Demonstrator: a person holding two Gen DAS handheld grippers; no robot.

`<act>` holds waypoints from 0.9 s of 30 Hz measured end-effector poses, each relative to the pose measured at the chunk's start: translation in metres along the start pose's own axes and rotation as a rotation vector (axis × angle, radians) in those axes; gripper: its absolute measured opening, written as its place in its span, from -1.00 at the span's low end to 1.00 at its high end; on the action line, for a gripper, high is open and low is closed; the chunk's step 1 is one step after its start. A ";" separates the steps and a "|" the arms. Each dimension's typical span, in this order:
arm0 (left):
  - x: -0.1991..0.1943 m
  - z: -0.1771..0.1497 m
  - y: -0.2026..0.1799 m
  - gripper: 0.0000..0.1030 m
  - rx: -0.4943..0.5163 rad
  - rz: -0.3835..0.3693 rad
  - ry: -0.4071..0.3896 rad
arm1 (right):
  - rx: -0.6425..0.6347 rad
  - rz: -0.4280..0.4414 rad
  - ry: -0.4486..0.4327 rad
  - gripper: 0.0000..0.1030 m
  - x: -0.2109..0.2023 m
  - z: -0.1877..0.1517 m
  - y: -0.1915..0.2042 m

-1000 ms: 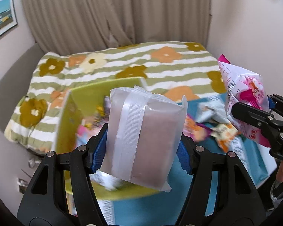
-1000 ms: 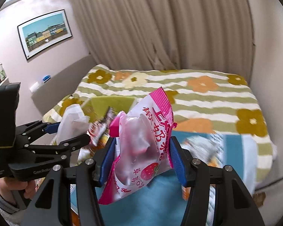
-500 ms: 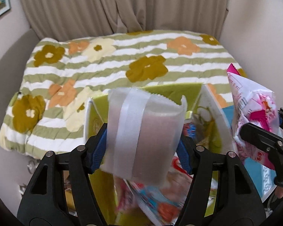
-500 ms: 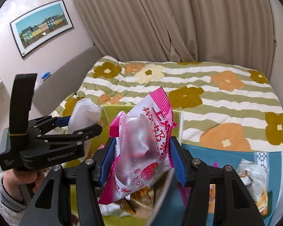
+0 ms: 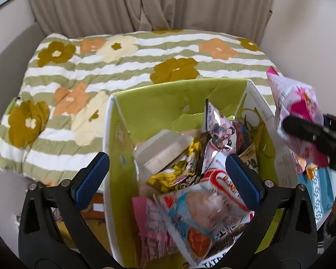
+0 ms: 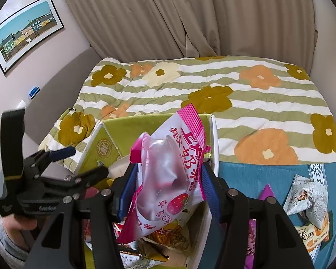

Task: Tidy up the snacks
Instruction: 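Carry both held packs into the cardboard box and open both tools to release them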

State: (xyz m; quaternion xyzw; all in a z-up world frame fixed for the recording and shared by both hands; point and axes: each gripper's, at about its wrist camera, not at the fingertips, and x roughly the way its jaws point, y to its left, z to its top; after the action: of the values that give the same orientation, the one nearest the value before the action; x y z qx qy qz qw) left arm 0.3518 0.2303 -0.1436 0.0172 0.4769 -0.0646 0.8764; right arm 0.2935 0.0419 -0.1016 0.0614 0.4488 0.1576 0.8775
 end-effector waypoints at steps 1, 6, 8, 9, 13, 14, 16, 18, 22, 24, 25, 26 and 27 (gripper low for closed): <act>-0.004 -0.002 0.001 0.99 -0.009 0.005 -0.004 | -0.005 0.006 0.003 0.01 0.000 0.002 0.000; -0.020 -0.008 0.004 0.99 -0.034 0.020 -0.027 | -0.038 0.037 0.039 0.05 0.008 0.017 0.006; -0.024 -0.012 0.005 0.99 -0.044 0.036 -0.031 | -0.041 0.044 0.036 0.11 0.012 0.022 0.008; -0.025 -0.013 0.007 0.99 -0.050 0.040 -0.030 | -0.046 0.046 0.039 0.26 0.016 0.024 0.010; -0.028 -0.023 0.011 0.99 -0.061 0.063 -0.017 | -0.075 0.030 0.033 0.91 0.023 0.024 0.018; -0.028 -0.027 0.012 0.99 -0.064 0.068 -0.012 | -0.083 0.026 0.019 0.99 0.021 0.020 0.019; -0.028 -0.032 0.013 0.99 -0.073 0.068 -0.005 | -0.094 0.016 0.004 0.99 0.018 0.013 0.021; -0.029 -0.035 0.014 0.99 -0.078 0.065 -0.001 | -0.099 0.014 0.009 0.99 0.018 0.008 0.022; -0.037 -0.038 0.014 0.99 -0.077 0.064 -0.016 | -0.109 -0.001 0.006 0.99 0.012 0.002 0.026; -0.045 -0.039 0.014 0.99 -0.071 0.065 -0.030 | -0.111 -0.007 -0.007 0.99 0.005 0.001 0.028; -0.050 -0.039 0.014 0.99 -0.067 0.070 -0.040 | -0.111 -0.007 -0.013 0.99 0.002 0.001 0.030; -0.054 -0.039 0.014 0.99 -0.065 0.075 -0.049 | -0.110 -0.009 -0.021 0.99 -0.003 0.000 0.032; -0.059 -0.039 0.014 0.99 -0.065 0.080 -0.058 | -0.110 -0.010 -0.027 0.99 -0.007 0.000 0.034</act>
State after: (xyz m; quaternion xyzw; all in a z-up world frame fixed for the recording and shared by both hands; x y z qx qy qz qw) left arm 0.2898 0.2532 -0.1161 0.0060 0.4519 -0.0147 0.8919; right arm 0.2827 0.0713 -0.0878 0.0132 0.4278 0.1766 0.8863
